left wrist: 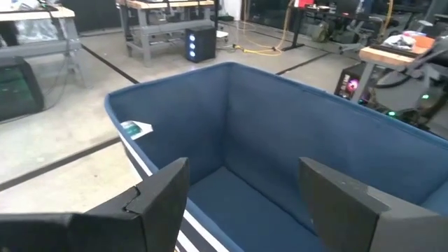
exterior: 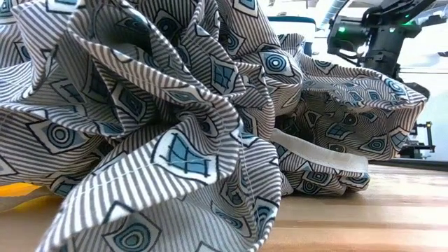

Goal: Pick & place medical supplies in basket/bin
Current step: Put the orange pill bottle into the yellow bin

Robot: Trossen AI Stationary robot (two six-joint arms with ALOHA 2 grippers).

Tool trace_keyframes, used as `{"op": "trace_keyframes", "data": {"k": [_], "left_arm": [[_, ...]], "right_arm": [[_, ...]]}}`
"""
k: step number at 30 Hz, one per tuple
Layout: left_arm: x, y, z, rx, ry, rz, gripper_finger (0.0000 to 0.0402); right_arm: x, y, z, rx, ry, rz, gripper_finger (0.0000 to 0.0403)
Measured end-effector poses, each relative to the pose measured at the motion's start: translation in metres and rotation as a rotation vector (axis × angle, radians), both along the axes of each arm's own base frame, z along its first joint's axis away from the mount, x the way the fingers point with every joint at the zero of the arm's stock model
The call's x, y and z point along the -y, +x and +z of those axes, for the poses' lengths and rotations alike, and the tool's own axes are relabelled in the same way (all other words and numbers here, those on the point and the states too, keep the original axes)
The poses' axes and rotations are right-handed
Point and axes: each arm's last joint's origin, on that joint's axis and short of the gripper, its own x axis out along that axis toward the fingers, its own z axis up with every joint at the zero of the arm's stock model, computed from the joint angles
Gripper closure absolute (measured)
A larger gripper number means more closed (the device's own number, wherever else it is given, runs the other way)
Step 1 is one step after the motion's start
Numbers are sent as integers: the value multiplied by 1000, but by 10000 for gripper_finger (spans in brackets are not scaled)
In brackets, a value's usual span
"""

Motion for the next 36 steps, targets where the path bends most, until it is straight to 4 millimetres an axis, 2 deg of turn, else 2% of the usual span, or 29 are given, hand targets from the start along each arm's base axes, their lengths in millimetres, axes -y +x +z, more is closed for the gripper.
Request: {"op": "trace_keyframes", "data": {"k": [3,12,23,36], "left_arm": [[0,0,0,-1,-4,-14,147],[0,0,0,-4,-3,-15,147],[0,0,0,-5,-2,-16,147],[1,1,-1,-6,-9,-40,147]], "right_arm": [[-1,1,-2,-15,3,43,214],[-7,-1,-4,-52,47,-29,222],[-5,3,-3,-17,8,30,174],[1,7,0,37,-44,-55,176]]}}
